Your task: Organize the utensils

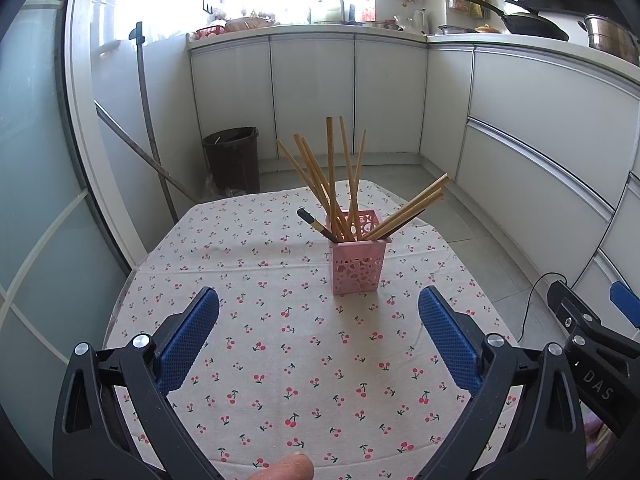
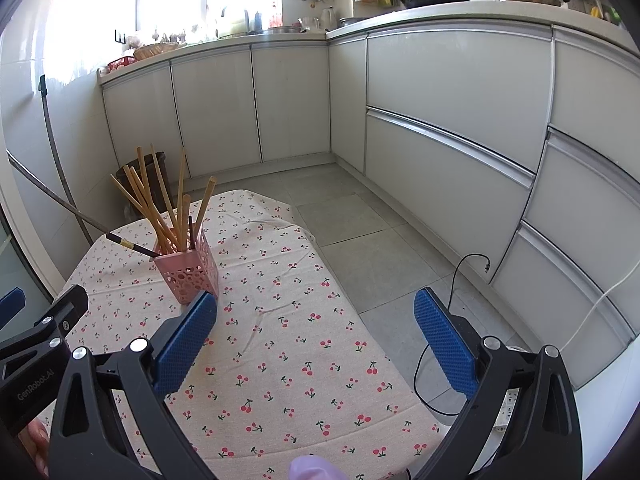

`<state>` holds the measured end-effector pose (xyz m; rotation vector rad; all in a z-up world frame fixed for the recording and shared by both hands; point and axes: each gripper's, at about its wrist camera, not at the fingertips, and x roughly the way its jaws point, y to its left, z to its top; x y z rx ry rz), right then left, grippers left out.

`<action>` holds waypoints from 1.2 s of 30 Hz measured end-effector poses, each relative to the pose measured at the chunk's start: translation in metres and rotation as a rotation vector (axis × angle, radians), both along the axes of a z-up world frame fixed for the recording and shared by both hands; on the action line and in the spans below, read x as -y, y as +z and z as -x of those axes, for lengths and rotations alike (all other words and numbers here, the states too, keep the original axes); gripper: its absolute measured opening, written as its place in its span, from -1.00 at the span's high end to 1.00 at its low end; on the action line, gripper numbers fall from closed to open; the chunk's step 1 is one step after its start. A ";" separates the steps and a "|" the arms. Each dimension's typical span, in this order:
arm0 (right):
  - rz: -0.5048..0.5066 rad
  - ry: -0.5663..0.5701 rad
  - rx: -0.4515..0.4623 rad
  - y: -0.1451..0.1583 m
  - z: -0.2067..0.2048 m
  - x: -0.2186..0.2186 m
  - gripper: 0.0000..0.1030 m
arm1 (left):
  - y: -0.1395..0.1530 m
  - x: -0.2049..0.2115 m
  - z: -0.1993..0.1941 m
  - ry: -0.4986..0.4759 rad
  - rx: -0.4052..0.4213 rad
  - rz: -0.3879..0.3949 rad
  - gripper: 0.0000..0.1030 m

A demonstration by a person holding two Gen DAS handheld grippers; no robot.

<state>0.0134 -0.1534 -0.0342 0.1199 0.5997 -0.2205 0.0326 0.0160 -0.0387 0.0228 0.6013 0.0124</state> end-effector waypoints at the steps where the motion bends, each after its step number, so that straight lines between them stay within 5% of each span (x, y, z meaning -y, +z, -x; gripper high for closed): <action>1: -0.001 0.000 -0.001 0.000 0.000 0.000 -0.87 | 0.000 0.000 0.000 0.000 0.000 0.000 -0.86; 36: -0.001 0.004 -0.011 -0.003 -0.001 -0.002 -0.87 | -0.005 -0.001 -0.005 0.008 -0.034 -0.023 -0.86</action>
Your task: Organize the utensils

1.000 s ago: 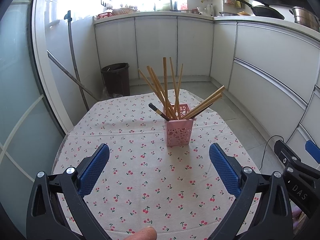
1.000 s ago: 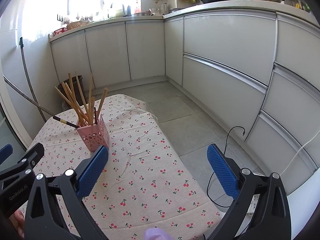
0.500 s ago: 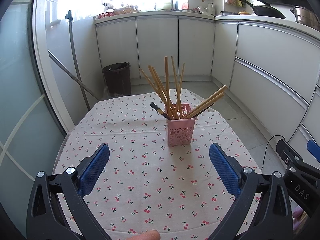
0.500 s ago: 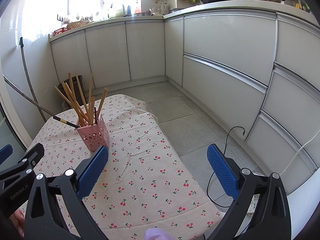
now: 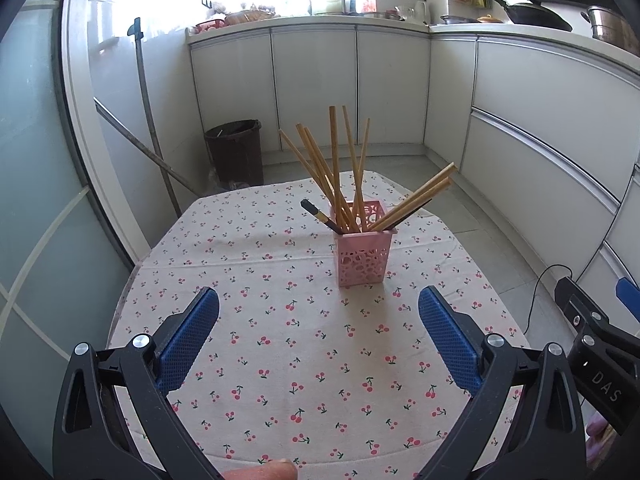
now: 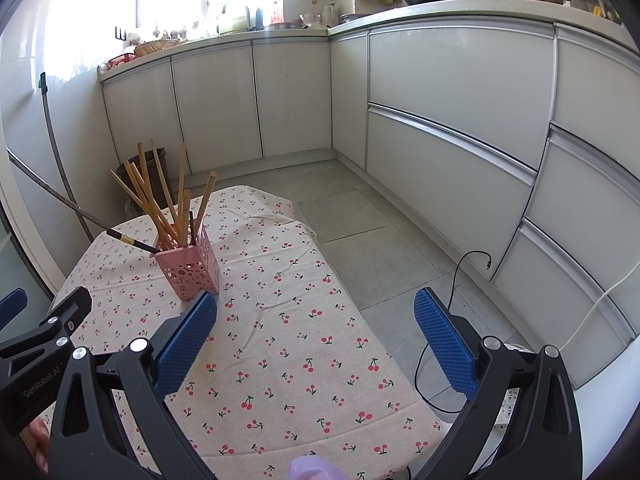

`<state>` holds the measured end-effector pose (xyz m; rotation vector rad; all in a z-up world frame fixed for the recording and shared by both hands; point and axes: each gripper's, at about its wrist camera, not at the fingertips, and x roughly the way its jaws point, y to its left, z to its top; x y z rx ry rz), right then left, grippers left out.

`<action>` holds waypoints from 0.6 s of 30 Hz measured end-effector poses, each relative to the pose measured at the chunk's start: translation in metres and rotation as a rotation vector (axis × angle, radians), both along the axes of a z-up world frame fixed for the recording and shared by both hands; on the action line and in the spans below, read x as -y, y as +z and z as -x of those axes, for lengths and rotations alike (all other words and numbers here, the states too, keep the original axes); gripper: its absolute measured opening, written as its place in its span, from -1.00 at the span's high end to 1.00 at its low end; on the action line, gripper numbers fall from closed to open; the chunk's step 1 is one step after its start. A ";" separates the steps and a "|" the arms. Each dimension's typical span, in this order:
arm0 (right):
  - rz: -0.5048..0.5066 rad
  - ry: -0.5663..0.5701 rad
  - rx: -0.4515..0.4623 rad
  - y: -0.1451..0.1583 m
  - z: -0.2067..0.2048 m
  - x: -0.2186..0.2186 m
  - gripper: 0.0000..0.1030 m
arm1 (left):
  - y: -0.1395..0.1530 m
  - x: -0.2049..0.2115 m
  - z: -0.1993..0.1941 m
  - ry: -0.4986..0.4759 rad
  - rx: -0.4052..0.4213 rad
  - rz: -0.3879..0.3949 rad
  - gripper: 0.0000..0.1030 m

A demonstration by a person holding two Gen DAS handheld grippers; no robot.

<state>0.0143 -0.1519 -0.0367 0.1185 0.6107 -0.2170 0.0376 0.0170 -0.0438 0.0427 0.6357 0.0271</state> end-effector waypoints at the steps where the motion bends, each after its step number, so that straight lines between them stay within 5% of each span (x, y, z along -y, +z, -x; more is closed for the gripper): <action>1: 0.001 0.000 0.001 0.000 0.000 0.000 -0.87 | 0.000 0.000 0.000 0.004 0.001 -0.002 -0.86; 10: 0.001 0.001 -0.002 0.000 -0.001 0.001 -0.87 | 0.003 0.003 0.006 -0.044 0.038 0.014 -0.67; 18: 0.000 0.001 -0.001 0.000 -0.002 0.002 -0.87 | 0.006 0.000 0.004 -0.006 0.031 0.021 -0.86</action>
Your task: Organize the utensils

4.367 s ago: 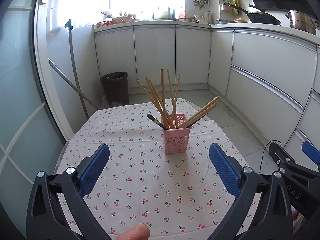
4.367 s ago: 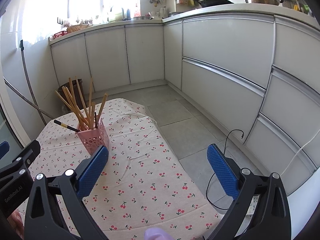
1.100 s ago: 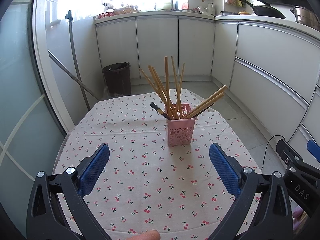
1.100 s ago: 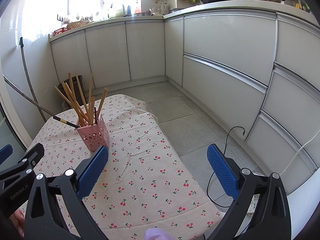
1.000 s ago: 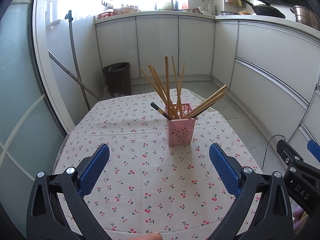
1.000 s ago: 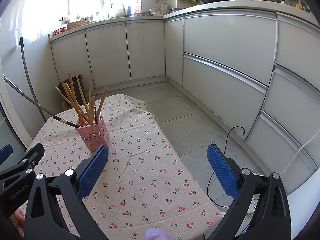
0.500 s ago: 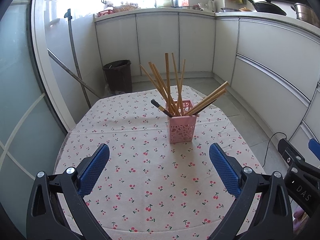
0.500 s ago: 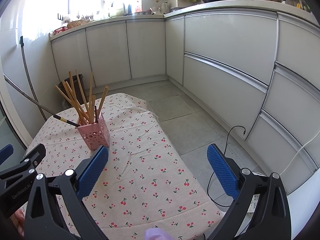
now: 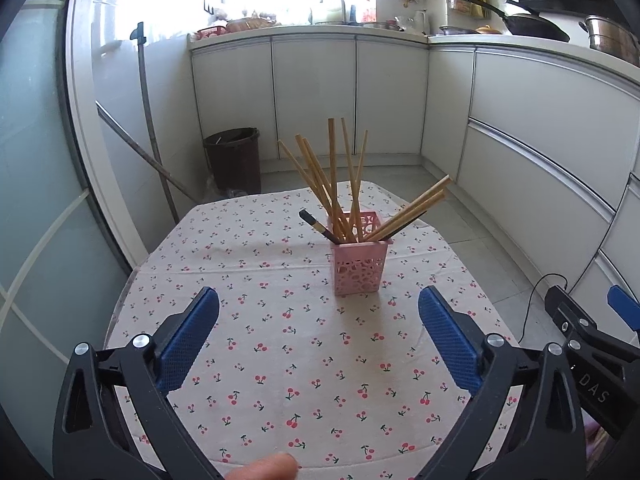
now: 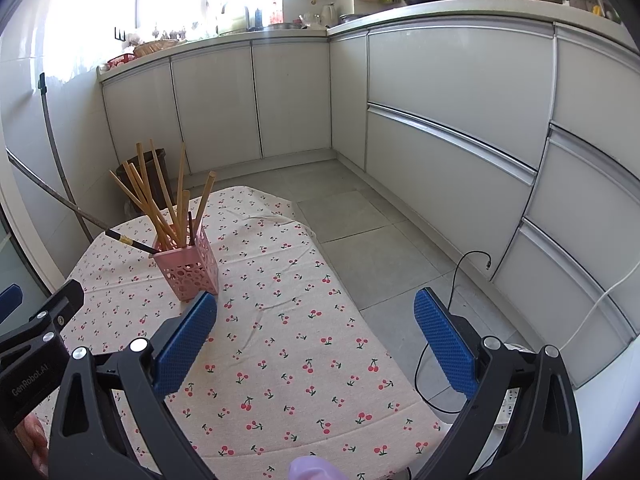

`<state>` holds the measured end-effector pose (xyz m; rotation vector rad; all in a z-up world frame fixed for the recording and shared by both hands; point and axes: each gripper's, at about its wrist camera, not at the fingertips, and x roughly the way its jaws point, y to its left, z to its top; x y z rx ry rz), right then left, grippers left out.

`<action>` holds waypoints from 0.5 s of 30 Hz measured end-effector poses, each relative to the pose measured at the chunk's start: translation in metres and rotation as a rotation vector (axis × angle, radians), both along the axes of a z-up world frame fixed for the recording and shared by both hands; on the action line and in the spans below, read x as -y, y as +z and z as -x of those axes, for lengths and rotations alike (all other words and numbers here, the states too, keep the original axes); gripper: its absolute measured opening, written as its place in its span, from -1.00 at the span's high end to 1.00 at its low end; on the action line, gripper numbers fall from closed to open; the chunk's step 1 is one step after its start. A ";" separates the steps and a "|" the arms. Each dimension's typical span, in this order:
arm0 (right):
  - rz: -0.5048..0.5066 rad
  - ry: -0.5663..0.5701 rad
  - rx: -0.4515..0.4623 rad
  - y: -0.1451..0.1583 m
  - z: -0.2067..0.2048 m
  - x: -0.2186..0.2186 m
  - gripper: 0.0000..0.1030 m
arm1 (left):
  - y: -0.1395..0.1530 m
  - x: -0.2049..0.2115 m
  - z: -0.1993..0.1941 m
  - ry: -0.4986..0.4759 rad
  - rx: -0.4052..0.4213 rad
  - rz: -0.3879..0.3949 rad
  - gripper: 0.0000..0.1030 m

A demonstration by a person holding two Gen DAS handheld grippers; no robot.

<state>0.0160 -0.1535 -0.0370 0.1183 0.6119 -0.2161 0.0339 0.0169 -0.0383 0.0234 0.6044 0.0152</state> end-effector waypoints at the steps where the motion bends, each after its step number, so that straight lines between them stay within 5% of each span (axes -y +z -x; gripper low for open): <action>1: 0.001 -0.001 -0.001 0.000 0.000 0.000 -0.87 | -0.001 0.000 0.000 -0.001 -0.002 0.003 -0.86; 15: 0.000 -0.004 -0.002 0.000 -0.001 0.001 -0.87 | -0.003 0.000 -0.002 -0.012 -0.028 0.025 -0.86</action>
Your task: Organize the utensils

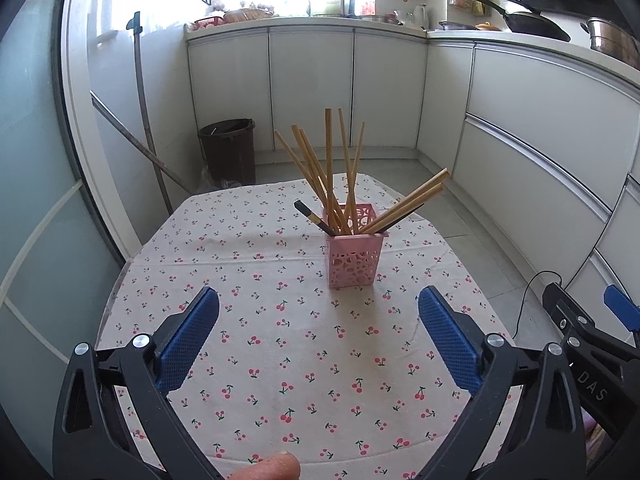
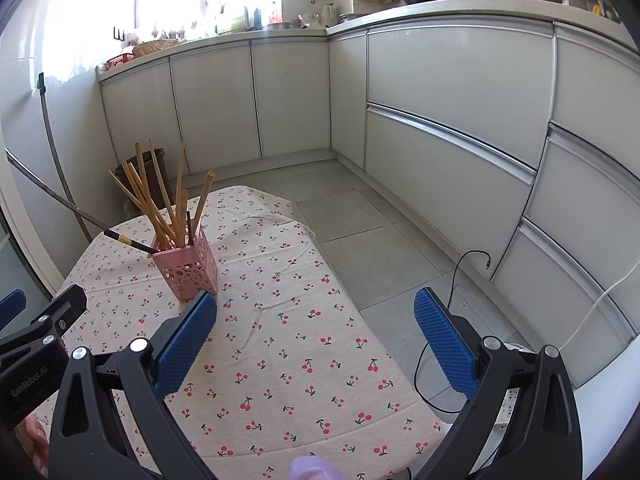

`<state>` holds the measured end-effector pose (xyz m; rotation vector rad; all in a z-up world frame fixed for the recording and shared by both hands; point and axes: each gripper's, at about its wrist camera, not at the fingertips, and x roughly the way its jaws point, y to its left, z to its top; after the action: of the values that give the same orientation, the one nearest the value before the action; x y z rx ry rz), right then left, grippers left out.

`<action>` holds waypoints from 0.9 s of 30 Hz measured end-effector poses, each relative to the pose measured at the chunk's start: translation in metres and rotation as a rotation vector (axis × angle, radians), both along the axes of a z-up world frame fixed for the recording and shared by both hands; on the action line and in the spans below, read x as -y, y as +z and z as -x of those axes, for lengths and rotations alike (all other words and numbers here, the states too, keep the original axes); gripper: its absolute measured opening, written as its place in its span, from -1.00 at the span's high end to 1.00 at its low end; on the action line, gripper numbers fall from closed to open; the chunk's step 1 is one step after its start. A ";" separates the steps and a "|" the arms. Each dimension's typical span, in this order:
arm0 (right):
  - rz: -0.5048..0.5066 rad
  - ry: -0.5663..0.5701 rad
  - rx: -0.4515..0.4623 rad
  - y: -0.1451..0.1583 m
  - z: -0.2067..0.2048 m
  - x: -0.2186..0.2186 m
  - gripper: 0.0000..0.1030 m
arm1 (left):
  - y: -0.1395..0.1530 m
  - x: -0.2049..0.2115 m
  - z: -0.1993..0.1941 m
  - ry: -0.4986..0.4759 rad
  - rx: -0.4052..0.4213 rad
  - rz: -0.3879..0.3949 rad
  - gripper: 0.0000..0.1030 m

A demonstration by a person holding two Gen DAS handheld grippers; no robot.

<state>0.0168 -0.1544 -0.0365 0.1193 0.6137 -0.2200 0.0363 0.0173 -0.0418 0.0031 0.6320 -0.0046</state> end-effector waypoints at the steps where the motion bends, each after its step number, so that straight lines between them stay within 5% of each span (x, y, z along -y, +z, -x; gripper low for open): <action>1: -0.002 0.000 -0.001 0.000 0.000 0.000 -0.87 | 0.000 0.000 0.000 0.000 -0.001 0.001 -0.86; 27: -0.004 -0.001 -0.005 0.000 0.000 0.001 -0.87 | -0.004 0.000 -0.001 -0.002 -0.015 -0.003 -0.86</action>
<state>0.0170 -0.1552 -0.0369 0.1230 0.6188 -0.2196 0.0372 0.0169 -0.0455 0.0066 0.6474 -0.0056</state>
